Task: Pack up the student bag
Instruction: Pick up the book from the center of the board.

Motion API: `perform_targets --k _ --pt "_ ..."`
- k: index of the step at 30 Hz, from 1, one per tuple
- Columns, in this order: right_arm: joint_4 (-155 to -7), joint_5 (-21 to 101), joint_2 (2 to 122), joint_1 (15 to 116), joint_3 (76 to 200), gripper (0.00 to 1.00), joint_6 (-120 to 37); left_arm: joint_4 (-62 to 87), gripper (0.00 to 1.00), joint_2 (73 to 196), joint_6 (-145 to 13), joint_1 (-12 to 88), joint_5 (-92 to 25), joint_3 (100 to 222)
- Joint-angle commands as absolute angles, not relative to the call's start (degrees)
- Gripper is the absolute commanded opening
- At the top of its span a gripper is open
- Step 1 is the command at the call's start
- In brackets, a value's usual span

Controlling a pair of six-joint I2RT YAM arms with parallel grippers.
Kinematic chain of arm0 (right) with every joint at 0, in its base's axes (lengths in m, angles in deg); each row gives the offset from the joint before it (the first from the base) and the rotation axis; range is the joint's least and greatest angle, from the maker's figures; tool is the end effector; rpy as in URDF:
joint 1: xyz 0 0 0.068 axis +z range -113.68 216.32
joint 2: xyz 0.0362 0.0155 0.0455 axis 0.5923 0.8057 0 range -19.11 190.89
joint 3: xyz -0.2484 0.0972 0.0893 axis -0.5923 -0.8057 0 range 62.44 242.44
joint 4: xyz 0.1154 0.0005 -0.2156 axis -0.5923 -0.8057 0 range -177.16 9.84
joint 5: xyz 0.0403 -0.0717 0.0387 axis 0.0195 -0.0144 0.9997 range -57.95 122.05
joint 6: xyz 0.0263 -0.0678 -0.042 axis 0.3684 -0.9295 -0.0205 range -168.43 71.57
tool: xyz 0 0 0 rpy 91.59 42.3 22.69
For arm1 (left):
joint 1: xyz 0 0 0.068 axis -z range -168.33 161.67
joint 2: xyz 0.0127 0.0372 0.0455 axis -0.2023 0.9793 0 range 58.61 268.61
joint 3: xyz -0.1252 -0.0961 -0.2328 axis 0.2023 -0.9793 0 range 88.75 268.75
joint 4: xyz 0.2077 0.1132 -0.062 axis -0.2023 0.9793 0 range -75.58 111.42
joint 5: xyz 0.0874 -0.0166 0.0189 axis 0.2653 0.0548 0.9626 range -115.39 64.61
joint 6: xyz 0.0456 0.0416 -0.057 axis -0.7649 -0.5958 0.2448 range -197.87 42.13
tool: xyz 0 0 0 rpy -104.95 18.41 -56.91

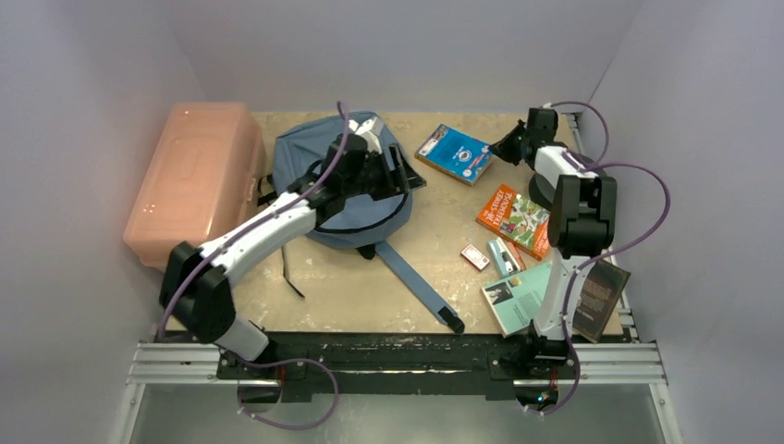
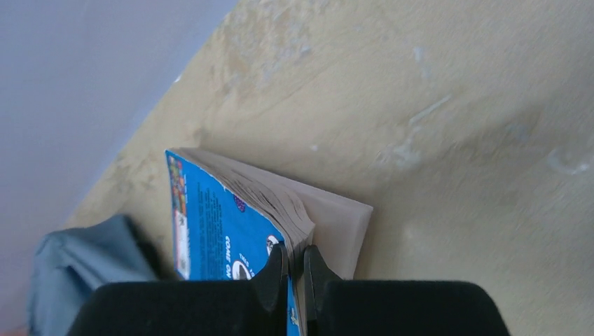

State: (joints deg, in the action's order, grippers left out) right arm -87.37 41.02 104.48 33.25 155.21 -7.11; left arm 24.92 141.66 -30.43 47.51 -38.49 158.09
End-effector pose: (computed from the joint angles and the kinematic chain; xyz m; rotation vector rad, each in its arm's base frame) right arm 0.5119 -0.0160 0.1856 0.7799 2.1421 0.5325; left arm 0.2776 -0.2211 0.3290 -0.0589 2.1769 -1.1197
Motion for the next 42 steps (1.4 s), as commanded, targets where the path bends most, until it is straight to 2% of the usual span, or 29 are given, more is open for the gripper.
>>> perform_targets --k 1,6,15,26,30,33,36,38,41,42 --pt "-83.19 53.18 96.11 33.16 149.42 0.0 5.82 15.33 0.66 153.57 -20.47 50.12 -33.83 168.04" --pt "-79.64 56.65 91.94 32.25 142.39 0.0 14.6 6.34 0.72 163.12 -12.48 51.02 -29.39 171.36" --pt "-71.15 61.12 86.9 29.89 132.74 0.0 27.38 6.49 0.82 173.77 -4.07 51.18 -24.4 175.9" --pt "-67.33 62.77 84.29 28.29 128.78 0.0 34.19 7.2 0.83 183.44 12.31 52.27 -22.22 179.05" --pt "-67.49 62.57 83.57 28.06 128.06 0.0 34.78 1.02 0.82 188.68 16.19 52.96 -21.24 181.31" --pt "-65.9 62.99 83.05 28.08 126.28 0.0 36.34 -4.04 0.76 193.01 18.85 53.23 -23.8 185.24" --pt "-65.14 62.97 82.0 28.06 124.14 0.0 36.88 -8.09 0.65 193.51 19.08 53.46 -22.02 184.43" --pt "-65.39 62.49 81.0 27.98 122.8 0.0 36.39 -10.29 0.53 192.29 18.36 53.42 -19.42 182.04" --pt "-65.93 62.17 79.8 27.69 122.62 0.0 31.51 -13.93 0.28 190.56 16.49 52.96 -17.58 179.09" --pt "-67.88 62.12 79.7 27.51 123.9 0.09 27.89 -15.24 0.19 190.01 16.03 52.67 -17.71 178.19"
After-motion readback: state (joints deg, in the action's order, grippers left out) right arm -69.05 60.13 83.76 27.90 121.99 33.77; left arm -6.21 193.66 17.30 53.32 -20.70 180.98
